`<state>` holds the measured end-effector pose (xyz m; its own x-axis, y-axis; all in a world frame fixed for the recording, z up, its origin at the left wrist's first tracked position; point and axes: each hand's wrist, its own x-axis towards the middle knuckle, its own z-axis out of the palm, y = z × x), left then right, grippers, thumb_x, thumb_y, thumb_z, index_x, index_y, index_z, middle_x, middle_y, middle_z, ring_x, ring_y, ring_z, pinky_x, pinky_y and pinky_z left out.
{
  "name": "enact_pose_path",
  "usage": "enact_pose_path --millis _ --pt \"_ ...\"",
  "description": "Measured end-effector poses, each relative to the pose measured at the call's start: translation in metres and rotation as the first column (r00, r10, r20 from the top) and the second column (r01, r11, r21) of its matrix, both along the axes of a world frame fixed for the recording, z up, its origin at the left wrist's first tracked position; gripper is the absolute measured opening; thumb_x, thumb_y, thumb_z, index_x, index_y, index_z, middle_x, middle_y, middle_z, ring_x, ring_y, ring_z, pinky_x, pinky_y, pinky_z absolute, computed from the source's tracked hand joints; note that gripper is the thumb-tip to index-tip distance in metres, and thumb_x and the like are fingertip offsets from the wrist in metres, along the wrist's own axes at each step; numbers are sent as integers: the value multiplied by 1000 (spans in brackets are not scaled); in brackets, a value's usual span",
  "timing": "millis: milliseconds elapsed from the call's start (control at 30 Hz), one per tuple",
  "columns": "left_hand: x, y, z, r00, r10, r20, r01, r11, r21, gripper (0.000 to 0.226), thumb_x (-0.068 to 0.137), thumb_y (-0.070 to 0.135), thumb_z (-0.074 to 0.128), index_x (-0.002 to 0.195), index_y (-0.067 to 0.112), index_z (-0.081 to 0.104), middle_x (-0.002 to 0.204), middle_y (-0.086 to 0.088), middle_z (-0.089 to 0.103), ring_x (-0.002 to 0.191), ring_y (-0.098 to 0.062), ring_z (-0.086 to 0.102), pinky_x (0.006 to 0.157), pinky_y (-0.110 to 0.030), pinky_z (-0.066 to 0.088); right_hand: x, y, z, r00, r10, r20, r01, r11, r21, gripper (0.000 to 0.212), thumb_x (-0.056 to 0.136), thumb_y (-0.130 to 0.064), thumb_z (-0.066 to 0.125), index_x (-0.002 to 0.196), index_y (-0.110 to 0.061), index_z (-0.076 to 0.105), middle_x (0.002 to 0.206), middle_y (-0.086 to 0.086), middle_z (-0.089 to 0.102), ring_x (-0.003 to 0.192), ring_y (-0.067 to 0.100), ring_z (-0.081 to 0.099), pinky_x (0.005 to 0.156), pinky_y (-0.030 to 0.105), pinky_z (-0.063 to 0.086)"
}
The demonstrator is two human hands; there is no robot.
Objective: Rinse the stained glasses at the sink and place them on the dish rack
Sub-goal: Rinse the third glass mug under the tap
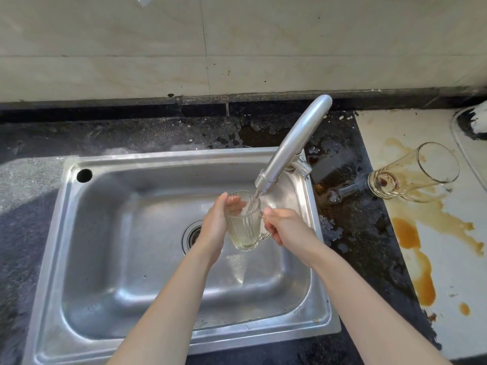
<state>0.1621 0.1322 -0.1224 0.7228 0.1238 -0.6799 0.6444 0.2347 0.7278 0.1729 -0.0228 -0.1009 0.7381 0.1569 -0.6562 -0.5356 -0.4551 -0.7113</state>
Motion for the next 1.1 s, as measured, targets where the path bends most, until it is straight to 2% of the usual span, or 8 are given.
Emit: enact_pose_path --millis 300,433,600,767,933,967,1033,1100 --pt "1 4 -1 997 76 32 -73 994 -79 23 93 27 47 93 22 70 90 2 76 101 -23 63 95 -37 40 4 1 12 993 -26 -117 40 993 114 44 102 -31 39 60 -19 37 57 -2 36 42 6 22 39 15 16" --pt "-1 11 9 980 -160 122 183 962 -202 46 76 64 57 103 28 69 110 -10 71 108 -28 64 100 -47 42 5 -11 17 940 -156 -302 262 900 349 39 101 -32 40 65 -18 38 58 -4 36 46 7 17 45 21 7" --pt "-10 18 22 925 -338 173 360 926 -116 46 78 52 63 117 28 59 100 0 73 86 -16 71 70 -28 53 4 -11 9 838 -228 -496 444 813 376 35 99 -32 41 67 -17 40 57 -4 39 40 6 24 38 18 11" --pt "-6 7 28 973 -227 33 230 966 -122 34 85 54 55 109 30 58 86 -4 67 57 -12 66 51 -24 48 5 0 7 875 -277 -396 401 874 273 38 100 -34 40 68 -15 46 53 -4 46 32 6 29 31 16 15" --pt "1 -6 31 969 -147 -199 66 929 -363 48 85 58 50 89 17 75 85 -13 69 68 -25 63 63 -31 46 11 8 17 898 -398 -186 424 896 131 38 99 -38 47 70 -13 49 55 -1 47 33 5 32 31 15 21" --pt "2 -10 31 980 -95 -177 19 922 -387 47 84 55 54 104 16 71 98 -13 68 73 -25 65 64 -31 47 14 9 19 894 -415 -168 436 893 111 38 100 -37 44 69 -14 46 54 0 44 33 6 31 31 15 21" --pt "6 -16 27 997 -18 -78 -7 948 -318 60 80 51 61 134 30 49 132 -10 57 89 -23 66 68 -32 50 20 11 23 891 -434 -134 445 893 65 39 102 -35 40 69 -14 43 53 0 40 32 7 30 31 14 21" --pt "7 -22 32 989 -133 71 131 991 27 59 87 44 59 141 32 40 137 -7 53 100 -19 61 73 -33 48 24 14 27 895 -436 -99 441 896 41 39 102 -35 38 70 -14 43 54 1 41 32 8 32 32 15 22"
